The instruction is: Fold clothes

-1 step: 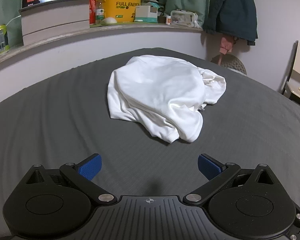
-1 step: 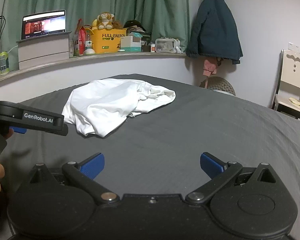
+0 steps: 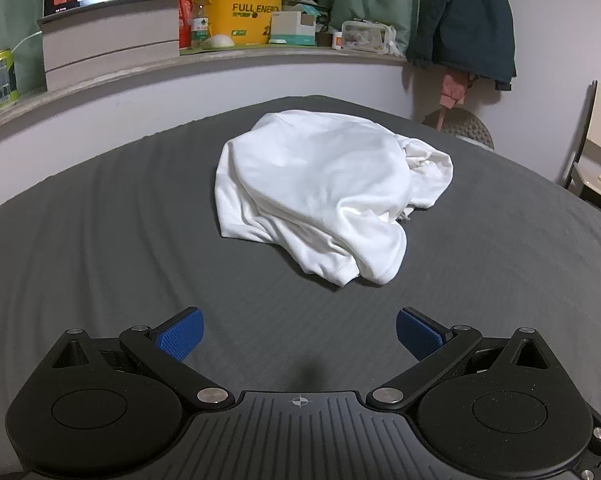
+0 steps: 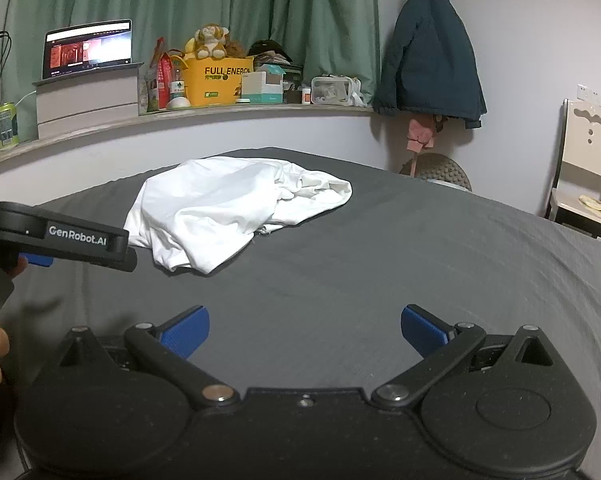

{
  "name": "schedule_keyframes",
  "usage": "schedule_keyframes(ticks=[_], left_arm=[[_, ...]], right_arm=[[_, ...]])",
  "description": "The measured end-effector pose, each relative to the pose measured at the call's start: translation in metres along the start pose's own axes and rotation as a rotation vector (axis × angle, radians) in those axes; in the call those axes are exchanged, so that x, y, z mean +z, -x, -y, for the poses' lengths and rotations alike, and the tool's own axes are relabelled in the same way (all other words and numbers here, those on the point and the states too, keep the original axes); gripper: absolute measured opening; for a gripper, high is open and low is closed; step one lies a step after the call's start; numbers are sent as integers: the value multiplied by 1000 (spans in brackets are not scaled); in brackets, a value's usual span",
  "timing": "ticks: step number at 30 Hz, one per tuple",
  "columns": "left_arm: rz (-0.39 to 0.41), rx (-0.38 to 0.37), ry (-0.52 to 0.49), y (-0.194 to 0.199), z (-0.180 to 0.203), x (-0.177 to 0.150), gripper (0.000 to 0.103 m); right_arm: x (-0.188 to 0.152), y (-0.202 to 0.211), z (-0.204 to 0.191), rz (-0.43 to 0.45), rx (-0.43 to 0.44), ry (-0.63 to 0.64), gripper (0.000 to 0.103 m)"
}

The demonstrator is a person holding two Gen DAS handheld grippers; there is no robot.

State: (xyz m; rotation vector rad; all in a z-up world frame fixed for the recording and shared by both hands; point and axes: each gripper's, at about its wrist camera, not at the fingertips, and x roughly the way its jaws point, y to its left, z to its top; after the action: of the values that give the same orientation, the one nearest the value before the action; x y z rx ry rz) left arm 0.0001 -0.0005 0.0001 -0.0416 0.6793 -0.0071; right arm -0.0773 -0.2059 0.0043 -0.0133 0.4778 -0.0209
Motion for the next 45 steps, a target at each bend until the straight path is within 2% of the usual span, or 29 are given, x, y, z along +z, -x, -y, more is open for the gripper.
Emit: schedule_keyframes(ticks=[45], left_arm=[[0, -3, 2, -1, 2, 0, 103]], right_arm=[[-1, -2, -1, -10, -10, 8, 103]])
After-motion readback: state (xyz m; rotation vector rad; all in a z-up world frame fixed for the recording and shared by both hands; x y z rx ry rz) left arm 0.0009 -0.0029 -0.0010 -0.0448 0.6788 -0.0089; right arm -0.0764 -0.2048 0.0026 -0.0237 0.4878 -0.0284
